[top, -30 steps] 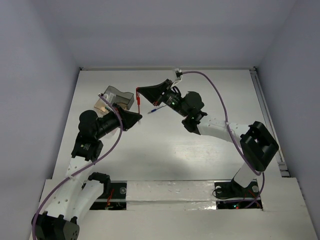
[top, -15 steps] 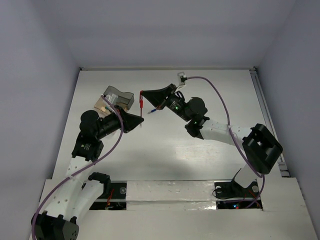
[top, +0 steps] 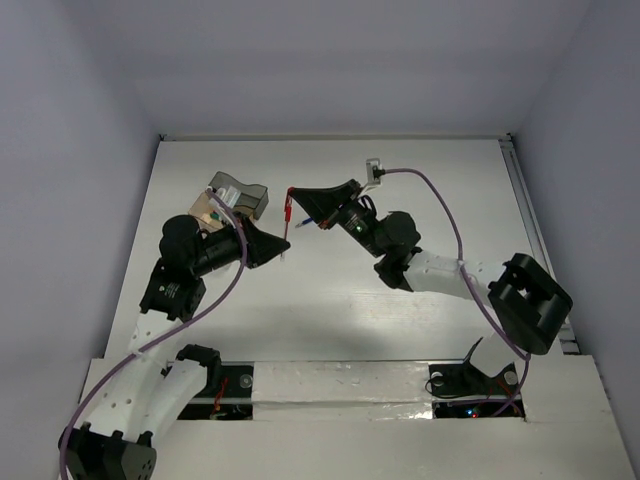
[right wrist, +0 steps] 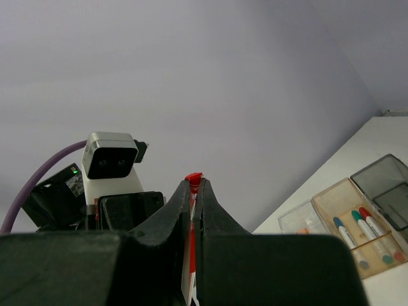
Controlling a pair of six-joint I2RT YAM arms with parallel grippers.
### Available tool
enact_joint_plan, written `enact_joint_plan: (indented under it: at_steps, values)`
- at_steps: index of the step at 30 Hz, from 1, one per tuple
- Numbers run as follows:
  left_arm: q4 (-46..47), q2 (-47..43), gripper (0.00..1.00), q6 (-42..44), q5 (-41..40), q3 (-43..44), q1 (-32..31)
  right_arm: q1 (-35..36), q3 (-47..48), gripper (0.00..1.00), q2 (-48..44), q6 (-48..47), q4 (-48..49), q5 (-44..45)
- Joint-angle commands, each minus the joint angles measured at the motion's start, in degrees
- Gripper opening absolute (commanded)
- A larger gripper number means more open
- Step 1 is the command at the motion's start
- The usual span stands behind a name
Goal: Sort the stationery into containers
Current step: Close the pen cap on the pen.
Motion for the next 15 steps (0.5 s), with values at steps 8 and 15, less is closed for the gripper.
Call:
enact_joint_plan:
  at_steps: [8, 15]
  values:
    - [20.3, 1.9, 0.0, -3.9, -6.6, 8.8, 1.3, 8.9, -10.1, 0.0, 1.9, 1.2, -5.8, -10.1]
    - [23.7, 3.5, 0.0, -7.1, -6.5, 7.7, 0.8, 10.2, -11.9, 0.0, 2.8, 1.9, -5.1, -10.5]
